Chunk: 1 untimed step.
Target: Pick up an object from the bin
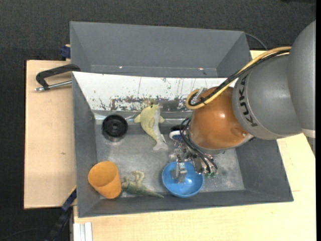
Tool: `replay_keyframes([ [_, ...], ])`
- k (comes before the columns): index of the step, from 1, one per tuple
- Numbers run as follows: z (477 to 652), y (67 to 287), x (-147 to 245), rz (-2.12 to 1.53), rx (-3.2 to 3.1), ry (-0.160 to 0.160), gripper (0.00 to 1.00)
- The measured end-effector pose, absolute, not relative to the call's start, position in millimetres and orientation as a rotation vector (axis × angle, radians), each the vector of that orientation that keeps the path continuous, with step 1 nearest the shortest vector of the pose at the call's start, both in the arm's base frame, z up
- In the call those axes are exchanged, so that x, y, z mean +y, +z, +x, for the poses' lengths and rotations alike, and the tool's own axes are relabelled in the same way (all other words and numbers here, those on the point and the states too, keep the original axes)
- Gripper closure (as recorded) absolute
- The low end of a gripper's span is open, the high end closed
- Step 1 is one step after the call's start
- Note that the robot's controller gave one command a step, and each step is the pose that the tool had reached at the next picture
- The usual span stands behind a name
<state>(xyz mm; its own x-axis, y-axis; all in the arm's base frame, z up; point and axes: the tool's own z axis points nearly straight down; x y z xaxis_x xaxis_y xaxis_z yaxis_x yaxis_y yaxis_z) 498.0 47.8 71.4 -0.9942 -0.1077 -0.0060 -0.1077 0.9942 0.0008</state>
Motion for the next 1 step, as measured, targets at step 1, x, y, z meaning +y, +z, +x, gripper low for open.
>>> replay_keyframes([
  [1, 514.8, 243.4, 50.4, -0.151, 3.122, 0.002, 1.00],
])
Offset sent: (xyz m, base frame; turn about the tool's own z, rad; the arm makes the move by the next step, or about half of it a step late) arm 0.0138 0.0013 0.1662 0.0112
